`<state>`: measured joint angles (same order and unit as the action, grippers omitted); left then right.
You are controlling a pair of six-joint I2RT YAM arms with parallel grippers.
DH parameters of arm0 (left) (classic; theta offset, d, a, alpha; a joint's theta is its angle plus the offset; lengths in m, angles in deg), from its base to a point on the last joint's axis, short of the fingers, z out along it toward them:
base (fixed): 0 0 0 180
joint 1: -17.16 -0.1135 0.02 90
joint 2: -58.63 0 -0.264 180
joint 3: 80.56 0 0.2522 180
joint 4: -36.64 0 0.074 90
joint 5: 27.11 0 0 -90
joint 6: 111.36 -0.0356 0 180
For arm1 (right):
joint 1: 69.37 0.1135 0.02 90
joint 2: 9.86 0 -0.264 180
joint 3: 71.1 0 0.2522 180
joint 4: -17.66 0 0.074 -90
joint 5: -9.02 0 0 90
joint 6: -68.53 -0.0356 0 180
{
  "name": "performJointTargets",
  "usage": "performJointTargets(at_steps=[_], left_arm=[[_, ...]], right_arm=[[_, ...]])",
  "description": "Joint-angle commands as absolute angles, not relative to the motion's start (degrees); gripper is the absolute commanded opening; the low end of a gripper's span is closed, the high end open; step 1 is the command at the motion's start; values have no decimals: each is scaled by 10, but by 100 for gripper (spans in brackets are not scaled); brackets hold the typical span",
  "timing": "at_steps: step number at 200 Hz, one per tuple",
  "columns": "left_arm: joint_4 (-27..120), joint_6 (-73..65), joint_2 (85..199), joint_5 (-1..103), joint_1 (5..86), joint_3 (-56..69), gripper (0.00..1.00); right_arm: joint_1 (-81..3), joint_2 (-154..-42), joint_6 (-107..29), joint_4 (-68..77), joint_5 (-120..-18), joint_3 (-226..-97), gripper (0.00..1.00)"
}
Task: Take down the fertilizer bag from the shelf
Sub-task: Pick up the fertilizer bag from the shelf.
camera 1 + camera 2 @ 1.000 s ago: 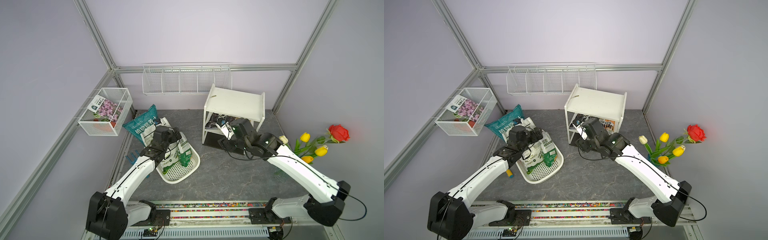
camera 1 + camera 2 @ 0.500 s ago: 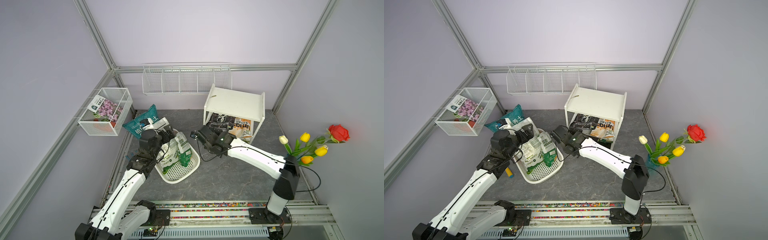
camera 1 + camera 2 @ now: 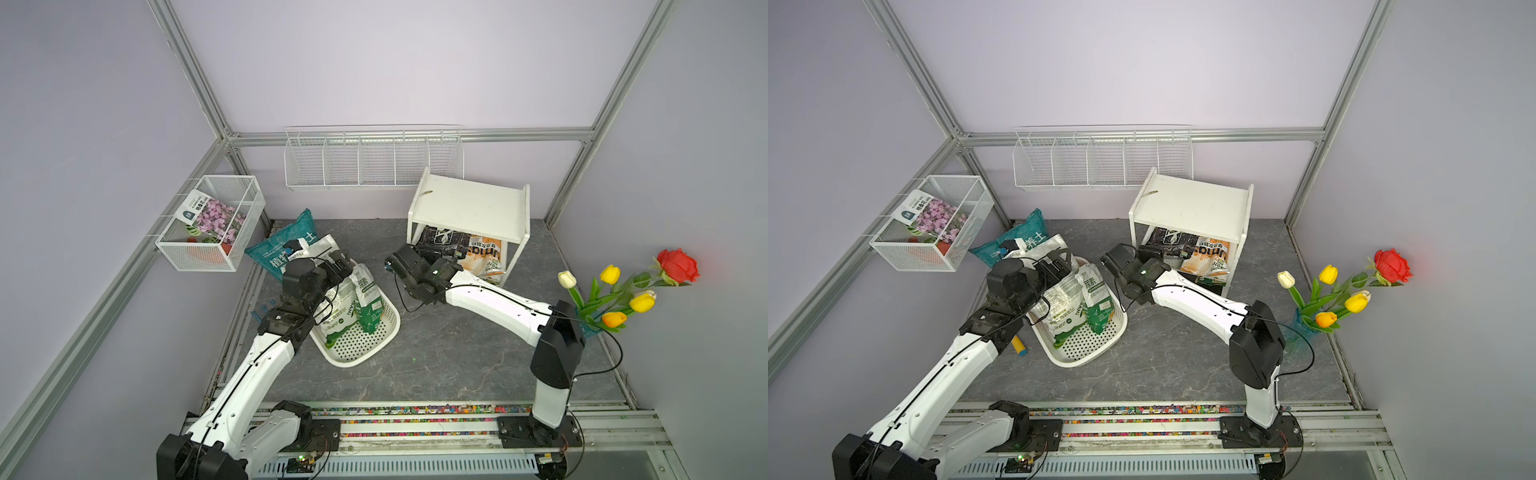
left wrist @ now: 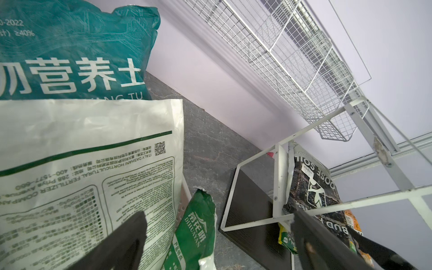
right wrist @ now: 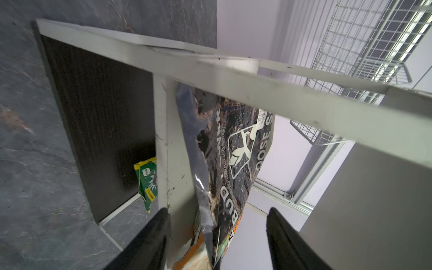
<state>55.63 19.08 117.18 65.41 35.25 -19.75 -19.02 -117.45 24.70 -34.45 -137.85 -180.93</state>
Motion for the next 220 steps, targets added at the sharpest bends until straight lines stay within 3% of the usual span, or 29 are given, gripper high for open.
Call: performJointTargets(at_steps=[1, 102, 133, 160, 196, 220], left_arm=[[547, 199, 1167, 656, 351, -191, 100], [549, 206, 1136, 678, 350, -208, 100], [548, 208, 1133, 679, 350, -212, 100], [550, 207, 1129, 680, 350, -212, 100], [549, 204, 1122, 687, 350, -216, 100], [547, 204, 1123, 687, 350, -216, 100]], right_arm=[[-201, -1166, 277, -288, -1384, -1779, 67], [-248, -1205, 295, -226, -1349, -1776, 61], [-251, -1215, 298, -207, -1340, -1774, 55], [-257, -1223, 306, -193, -1344, -1773, 44], [-256, -1215, 302, -191, -1345, -1762, 0], [-257, -1200, 297, -186, -1347, -1750, 0]])
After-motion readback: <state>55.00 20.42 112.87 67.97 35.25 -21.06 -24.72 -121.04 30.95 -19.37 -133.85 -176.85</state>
